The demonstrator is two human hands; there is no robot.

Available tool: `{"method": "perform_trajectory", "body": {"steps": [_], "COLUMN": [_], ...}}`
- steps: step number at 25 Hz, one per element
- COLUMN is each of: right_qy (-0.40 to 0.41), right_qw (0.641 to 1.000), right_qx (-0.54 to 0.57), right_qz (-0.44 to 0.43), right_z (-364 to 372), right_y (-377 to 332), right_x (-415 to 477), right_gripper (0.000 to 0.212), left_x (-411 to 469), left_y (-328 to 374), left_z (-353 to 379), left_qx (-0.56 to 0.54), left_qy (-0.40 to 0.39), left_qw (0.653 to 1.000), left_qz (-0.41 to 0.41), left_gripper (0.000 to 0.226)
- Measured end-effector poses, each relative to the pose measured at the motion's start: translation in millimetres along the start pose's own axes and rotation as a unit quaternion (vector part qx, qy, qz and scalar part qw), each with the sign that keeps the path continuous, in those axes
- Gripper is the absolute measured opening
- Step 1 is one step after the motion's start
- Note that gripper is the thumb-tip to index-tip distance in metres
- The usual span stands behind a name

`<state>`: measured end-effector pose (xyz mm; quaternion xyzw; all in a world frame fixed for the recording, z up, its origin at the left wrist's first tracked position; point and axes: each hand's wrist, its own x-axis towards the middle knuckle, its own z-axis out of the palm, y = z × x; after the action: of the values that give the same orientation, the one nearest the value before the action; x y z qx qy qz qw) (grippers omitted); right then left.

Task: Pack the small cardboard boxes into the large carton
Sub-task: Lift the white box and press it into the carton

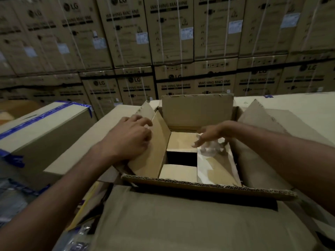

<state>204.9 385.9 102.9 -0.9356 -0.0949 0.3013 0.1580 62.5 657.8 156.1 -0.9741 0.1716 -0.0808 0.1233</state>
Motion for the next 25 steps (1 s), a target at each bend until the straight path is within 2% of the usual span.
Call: {"method": "perform_trajectory", "body": {"steps": [2, 4, 8, 10, 12, 16, 20, 23, 25], "right_qy": [-0.002, 0.003, 0.001, 0.021, 0.053, 0.09, 0.124, 0.16, 0.156], "right_qw": [1.0, 0.999, 1.0, 0.999, 0.998, 0.982, 0.985, 0.978, 0.976], "right_qx": [-0.013, -0.036, 0.003, 0.036, 0.011, -0.143, -0.111, -0.123, -0.137], "right_qz": [-0.001, 0.003, 0.001, -0.008, 0.014, 0.079, 0.052, 0.043, 0.07], "right_z": [11.7, 20.6, -1.0, -27.9, -52.9, -57.9, -50.1, -50.2, -44.2], "right_y": [-6.3, -12.2, -23.8, -21.3, -9.9, 26.2, 37.8, 40.1, 40.2], "right_x": [-2.9, -4.8, -26.6, -45.2, -61.7, -87.3, -101.9, -97.0, -87.0], "right_gripper": [0.096, 0.103, 0.078, 0.064, 0.057, 0.062, 0.07, 0.069, 0.067], "left_x": [-1.5, -1.0, 7.5, 12.1, 18.3, 36.2, 48.9, 61.0, 67.1], "left_y": [-5.6, -4.8, -2.3, -2.1, -4.4, -5.2, 4.9, 16.4, 21.1], "left_z": [8.6, 12.9, 10.5, 11.2, 14.2, 22.9, 26.6, 32.2, 36.6], "left_qx": [0.029, 0.04, 0.071, 0.083, 0.091, 0.064, -0.007, 0.0, -0.017], "left_qy": [-0.032, -0.052, -0.094, -0.123, -0.151, -0.192, -0.268, -0.29, -0.298], "left_qw": [0.999, 0.998, 0.993, 0.989, 0.984, 0.979, 0.962, 0.955, 0.953], "left_qz": [-0.005, -0.008, -0.005, 0.009, 0.017, 0.026, 0.053, 0.059, 0.05], "left_gripper": [0.035, 0.041, 0.053, 0.057, 0.061, 0.063, 0.066, 0.068, 0.073]}}
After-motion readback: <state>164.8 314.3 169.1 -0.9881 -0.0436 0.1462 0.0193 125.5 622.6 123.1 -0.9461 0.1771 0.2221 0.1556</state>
